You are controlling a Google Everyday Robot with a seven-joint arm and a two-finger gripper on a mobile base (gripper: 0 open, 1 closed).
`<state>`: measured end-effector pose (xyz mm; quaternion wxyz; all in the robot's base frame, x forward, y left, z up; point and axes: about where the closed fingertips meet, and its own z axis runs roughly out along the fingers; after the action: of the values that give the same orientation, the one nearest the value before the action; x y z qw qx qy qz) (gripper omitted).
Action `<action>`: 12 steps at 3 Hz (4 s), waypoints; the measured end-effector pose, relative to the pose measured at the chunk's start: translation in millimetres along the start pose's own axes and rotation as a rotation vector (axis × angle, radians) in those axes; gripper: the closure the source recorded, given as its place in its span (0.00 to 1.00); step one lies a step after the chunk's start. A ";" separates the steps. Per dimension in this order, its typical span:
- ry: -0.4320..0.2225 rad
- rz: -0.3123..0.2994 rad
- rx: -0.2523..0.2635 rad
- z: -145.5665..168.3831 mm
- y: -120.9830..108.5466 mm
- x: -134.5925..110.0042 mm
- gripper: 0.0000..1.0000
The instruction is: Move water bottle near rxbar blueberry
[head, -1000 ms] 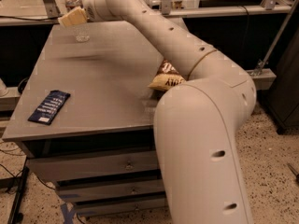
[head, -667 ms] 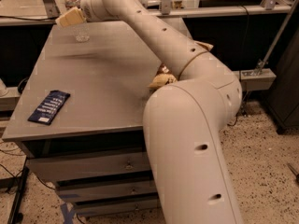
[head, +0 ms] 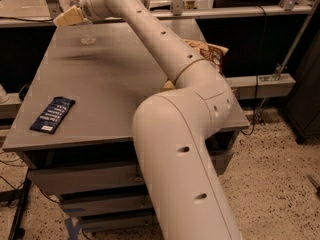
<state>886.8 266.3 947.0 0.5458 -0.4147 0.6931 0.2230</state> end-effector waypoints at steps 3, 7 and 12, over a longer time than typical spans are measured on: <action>0.063 0.035 0.024 8.3 -18.2 23.1 0.39; 0.025 0.073 -0.009 -96.8 27.0 1.0 1.00; 0.129 0.089 -0.167 -149.5 132.0 28.7 1.00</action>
Offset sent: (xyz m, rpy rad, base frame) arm 0.0335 -0.0114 -0.0174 -0.0333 0.0535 -0.0462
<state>691.5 216.3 946.6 0.4530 -0.4408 0.7238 0.2768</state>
